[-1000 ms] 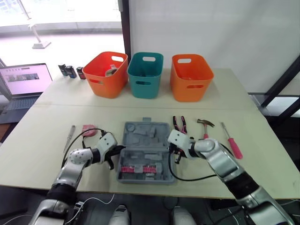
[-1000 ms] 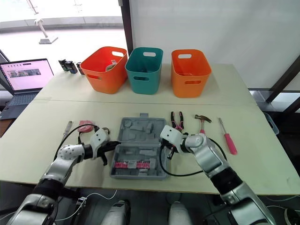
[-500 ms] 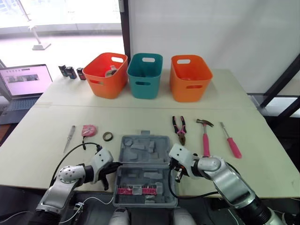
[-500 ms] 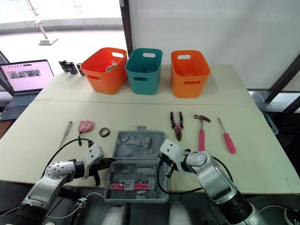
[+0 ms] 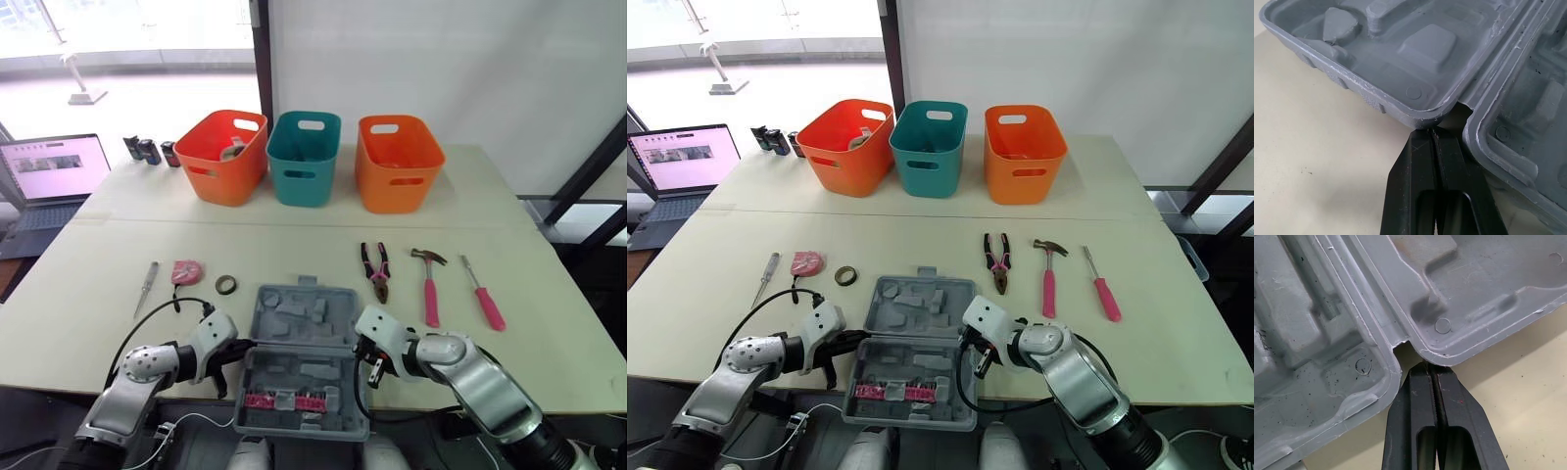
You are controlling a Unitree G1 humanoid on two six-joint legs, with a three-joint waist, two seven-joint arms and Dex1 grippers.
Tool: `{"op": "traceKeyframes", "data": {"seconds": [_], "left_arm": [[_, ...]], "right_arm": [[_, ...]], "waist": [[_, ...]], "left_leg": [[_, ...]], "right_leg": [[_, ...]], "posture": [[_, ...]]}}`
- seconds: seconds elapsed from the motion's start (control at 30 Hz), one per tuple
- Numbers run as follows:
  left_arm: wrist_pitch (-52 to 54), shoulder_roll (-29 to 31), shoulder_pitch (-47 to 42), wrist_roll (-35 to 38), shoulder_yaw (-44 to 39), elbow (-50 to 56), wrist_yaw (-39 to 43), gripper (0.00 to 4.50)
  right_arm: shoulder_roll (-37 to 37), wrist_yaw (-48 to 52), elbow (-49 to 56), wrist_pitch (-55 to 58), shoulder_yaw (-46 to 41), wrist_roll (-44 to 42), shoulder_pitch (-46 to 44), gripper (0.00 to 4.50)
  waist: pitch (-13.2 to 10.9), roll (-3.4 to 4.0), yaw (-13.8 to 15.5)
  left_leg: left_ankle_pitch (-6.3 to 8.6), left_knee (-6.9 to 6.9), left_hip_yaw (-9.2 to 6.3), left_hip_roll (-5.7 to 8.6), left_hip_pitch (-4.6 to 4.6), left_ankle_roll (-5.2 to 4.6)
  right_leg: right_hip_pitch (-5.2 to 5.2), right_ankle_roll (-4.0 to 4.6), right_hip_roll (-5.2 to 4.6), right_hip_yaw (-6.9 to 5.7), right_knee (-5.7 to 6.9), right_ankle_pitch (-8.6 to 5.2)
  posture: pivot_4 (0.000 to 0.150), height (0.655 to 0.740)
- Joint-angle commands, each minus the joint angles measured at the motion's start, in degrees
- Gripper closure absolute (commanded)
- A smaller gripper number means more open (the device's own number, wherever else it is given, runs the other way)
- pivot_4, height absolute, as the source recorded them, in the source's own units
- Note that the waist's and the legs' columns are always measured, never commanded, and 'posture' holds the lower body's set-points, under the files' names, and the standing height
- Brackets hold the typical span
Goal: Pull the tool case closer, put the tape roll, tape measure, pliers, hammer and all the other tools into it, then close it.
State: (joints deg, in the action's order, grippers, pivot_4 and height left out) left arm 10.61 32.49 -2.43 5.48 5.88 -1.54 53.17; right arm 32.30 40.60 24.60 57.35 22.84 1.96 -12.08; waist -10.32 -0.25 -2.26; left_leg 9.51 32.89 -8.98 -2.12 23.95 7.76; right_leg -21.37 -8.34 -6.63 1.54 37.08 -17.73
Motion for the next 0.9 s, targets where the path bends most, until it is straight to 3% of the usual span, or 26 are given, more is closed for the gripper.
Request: {"op": "traceKeyframes", "data": {"seconds": [0.03,0.63,0.9], "left_arm": [[0.7,-1.2,0.5,-0.6,3.6,-0.3,0.4,4.44],[-0.9,-1.6,-1.0,-1.8,4.3,-2.3,0.5,4.44],[-0.9,2.2,-1.1,-0.4,0.0,-3.7,0.5,4.44]], "right_arm": [[0.5,-0.9,-1.0,0.0,0.8,-0.3,-0.2,4.43],[3.2,-1.4,-1.2,0.6,-0.9,-1.5,1.5,4.43],[8.7,-0.8,-1.8,1.5,-7.9,-3.8,4.4,4.43]], "waist": [[0.0,-0.03,0.1],[0.3,-0.09,1.6],[0.3,-0.1,1.6]], "left_leg": [[0.0,0.03,0.0,0.0,0.0,0.01],[0.05,0.05,0.01,0.06,0.14,0.07],[0.03,0.04,0.01,0.1,0.39,0.01]], "right_leg": [[-0.02,0.0,-0.01,0.0,-0.03,0.0],[0.04,0.04,-0.07,-0.03,-0.61,0.05],[0.0,0.04,-0.07,-0.03,-0.81,0.06]], "posture": [[0.15,0.74],[0.15,0.74],[0.15,0.74]]}}
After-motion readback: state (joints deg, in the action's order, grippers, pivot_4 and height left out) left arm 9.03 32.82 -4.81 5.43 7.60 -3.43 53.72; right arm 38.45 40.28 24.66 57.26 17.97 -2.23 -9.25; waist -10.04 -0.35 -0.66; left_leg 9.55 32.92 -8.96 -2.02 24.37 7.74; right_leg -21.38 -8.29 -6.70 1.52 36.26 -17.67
